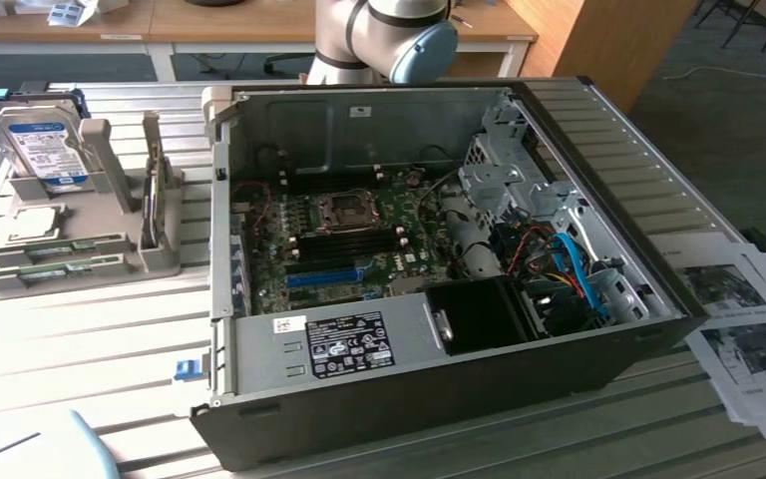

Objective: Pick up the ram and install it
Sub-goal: 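Pick up the ram and move it above insertion slot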

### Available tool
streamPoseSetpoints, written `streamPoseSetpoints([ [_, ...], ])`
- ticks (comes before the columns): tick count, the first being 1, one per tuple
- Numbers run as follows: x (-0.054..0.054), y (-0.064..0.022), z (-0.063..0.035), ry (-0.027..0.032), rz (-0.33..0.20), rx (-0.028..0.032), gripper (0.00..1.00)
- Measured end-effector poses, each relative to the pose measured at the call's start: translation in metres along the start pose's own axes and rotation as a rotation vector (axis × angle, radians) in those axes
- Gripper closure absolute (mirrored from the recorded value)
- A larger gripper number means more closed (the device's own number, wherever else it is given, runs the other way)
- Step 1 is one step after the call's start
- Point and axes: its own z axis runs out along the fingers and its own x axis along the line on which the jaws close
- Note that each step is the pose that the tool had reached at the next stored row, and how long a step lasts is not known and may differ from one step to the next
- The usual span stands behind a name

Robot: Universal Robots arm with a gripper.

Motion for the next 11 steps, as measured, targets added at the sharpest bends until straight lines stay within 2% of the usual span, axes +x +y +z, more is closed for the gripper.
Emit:
streamPoseSetpoints([
  [11,0.0,0.0,0.0,0.0086,-0.173,-0.0011,0.91],
])
